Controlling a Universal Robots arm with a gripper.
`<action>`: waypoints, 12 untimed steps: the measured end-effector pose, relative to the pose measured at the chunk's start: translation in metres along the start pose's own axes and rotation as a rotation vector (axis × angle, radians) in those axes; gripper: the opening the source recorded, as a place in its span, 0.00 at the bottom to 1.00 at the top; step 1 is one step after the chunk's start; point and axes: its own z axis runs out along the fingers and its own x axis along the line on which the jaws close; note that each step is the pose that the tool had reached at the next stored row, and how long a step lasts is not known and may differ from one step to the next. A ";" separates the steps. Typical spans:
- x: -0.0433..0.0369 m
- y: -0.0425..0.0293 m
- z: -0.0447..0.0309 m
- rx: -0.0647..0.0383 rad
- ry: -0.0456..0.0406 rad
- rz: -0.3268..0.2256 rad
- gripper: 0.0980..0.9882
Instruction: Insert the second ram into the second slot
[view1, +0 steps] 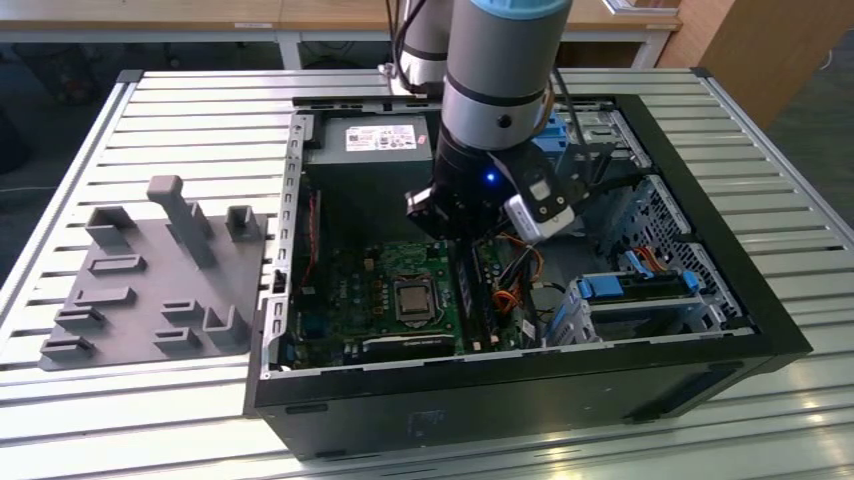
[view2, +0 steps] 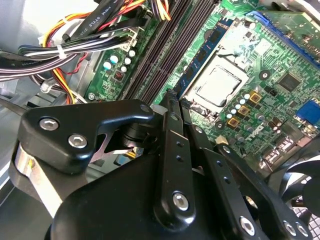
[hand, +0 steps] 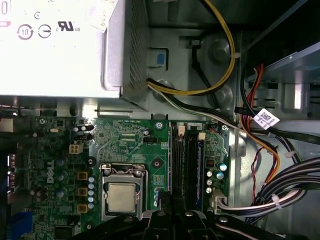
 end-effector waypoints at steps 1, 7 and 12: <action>0.0000 0.0000 0.0008 0.000 0.0001 0.001 0.04; 0.0000 -0.0025 0.0046 0.000 0.0001 0.002 0.04; -0.0006 -0.0036 0.0119 0.000 0.0000 0.003 0.04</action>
